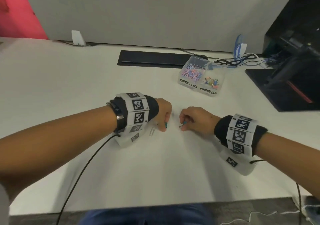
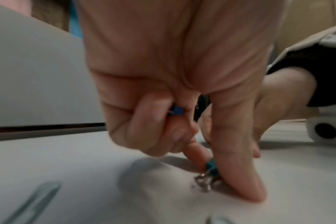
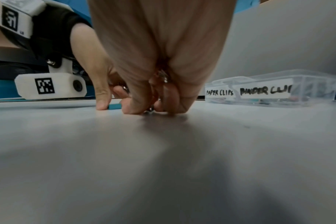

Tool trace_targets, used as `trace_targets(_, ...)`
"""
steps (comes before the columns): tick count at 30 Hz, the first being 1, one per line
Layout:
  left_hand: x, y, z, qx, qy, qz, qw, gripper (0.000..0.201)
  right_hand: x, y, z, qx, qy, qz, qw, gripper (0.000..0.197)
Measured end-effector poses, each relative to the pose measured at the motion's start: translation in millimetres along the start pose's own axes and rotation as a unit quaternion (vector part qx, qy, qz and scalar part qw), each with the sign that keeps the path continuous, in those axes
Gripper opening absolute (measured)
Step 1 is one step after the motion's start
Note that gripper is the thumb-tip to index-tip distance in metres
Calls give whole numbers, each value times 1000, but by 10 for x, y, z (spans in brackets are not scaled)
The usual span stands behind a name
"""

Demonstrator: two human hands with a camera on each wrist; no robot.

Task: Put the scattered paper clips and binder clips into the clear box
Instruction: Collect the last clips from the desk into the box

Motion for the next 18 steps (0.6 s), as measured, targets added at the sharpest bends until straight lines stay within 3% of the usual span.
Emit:
trace_targets(2,51,-27,40,-40,9,-5,999,30,11,-51,12,4,-1,-9,1000,15)
trace_targets(4,111,-38,180,-175,-23,-10,984,11,13,-110,85,14,-18,-19,1000,14)
trace_targets(6,186,-51,371,-378,-71,-23,923,27,23,-243,228,142,-31,-49,988,13)
trace_targets(7,223,-68,472,-474,-94,-32,875,33,21,-322,306,263,-25,-64,962,17)
trace_targets(9,341,-108,657,-614,-125,-48,778,50,43,-495,501,489,-17,-89,868,27)
trace_targets(10,408,-139,740,-659,-139,-50,738,54,62,-596,634,553,-30,-106,826,28)
trace_targets(12,570,-198,863,-722,-157,-34,673,44,112,-812,902,628,-74,-147,760,26)
trace_targets(15,778,-342,1003,-764,-164,-21,624,31,229,-1112,1204,674,-133,-199,699,27)
trace_targets(17,905,-419,1060,-773,-162,-15,613,29,342,-1231,1334,668,-154,-217,695,32)
trace_targets(18,935,-473,1088,-774,-158,-15,612,18,399,-1283,1388,655,-165,-225,702,35)
Point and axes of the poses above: each hand's wrist, its own x-axis towards the middle knuckle, its own z-axis out of the back of the hand, y = z × x, the point moved 9 cm from there along x, towards the middle knuckle, and after that the axes turned 8 degrees about -z, right-handed, at the moved point
